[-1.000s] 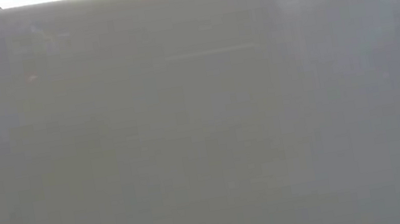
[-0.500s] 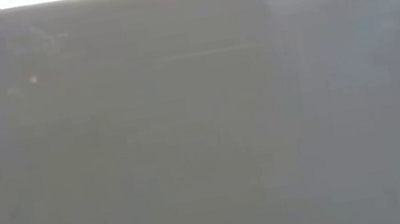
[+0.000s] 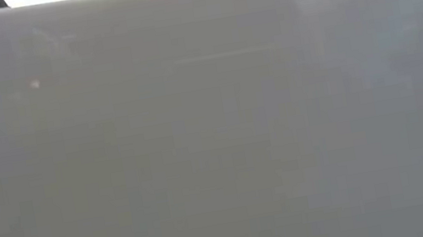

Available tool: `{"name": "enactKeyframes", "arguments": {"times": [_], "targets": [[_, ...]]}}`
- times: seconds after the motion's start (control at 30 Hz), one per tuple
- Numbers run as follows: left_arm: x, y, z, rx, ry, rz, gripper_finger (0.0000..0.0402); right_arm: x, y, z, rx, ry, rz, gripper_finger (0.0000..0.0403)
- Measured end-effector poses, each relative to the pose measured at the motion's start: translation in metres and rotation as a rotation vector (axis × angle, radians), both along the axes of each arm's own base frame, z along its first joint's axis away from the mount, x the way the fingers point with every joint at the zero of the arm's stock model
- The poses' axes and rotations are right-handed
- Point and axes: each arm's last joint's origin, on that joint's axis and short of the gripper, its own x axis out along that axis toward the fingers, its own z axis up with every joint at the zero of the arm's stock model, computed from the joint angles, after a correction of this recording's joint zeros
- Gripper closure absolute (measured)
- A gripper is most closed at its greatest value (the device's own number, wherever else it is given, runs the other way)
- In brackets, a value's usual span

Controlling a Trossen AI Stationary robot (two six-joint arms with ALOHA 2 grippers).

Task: Sort & place blocks by color
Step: Put the top green block into the black bin

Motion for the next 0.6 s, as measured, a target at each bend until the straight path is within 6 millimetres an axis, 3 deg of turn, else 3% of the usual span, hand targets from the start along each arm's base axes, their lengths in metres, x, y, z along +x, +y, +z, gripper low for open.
{"name": "enactKeyframes", "arguments": {"times": [0.27, 0.6], "targets": [[0.019, 0.018, 0.024, -0.09, 0.207, 0.037, 0.0147, 0.0, 0.0, 0.0, 0.0, 0.0, 0.0, 0.0138], [0.058, 0.05, 0.023, -0.333, 0.493, 0.014, 0.0147, 0.0, 0.0, 0.0, 0.0, 0.0, 0.0, 0.0138]]}}
